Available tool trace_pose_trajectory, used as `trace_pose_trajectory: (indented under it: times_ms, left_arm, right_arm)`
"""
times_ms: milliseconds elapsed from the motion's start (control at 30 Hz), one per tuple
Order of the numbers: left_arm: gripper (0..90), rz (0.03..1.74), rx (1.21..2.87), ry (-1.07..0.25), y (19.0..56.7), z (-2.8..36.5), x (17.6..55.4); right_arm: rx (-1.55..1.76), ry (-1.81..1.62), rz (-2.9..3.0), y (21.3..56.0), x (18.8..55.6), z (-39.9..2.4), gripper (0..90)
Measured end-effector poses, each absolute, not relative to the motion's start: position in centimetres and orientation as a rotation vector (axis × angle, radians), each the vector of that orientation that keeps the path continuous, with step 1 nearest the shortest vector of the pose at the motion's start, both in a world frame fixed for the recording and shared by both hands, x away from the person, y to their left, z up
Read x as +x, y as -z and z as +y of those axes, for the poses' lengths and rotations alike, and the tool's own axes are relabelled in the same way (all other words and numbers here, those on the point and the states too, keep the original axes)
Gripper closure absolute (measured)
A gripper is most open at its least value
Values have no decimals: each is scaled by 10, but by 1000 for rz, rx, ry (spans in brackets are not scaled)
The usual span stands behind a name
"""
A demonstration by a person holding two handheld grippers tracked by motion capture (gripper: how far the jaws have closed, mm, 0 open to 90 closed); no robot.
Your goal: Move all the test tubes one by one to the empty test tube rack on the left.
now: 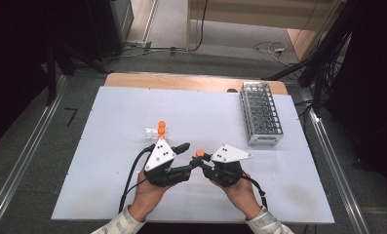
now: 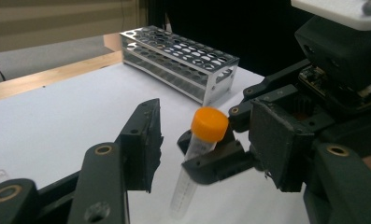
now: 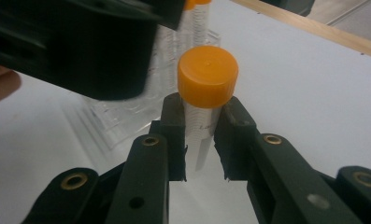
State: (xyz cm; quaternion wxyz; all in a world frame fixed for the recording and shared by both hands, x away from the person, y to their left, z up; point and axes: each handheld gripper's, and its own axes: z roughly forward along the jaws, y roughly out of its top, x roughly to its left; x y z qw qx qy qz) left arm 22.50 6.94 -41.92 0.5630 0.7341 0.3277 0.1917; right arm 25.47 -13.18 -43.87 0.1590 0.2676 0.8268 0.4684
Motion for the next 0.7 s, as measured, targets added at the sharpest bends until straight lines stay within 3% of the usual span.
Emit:
trace_pose_trajectory:
  times_ms: [400, 700]
  left_arm:
    - [604, 743, 1751, -458, 425, 64, 226]
    - [660, 745, 1761, -481, 428, 62, 226]
  right_arm:
    - [748, -1372, 2391, 438, 252, -126, 721]
    - [739, -1378, 2405, 438, 250, -124, 721]
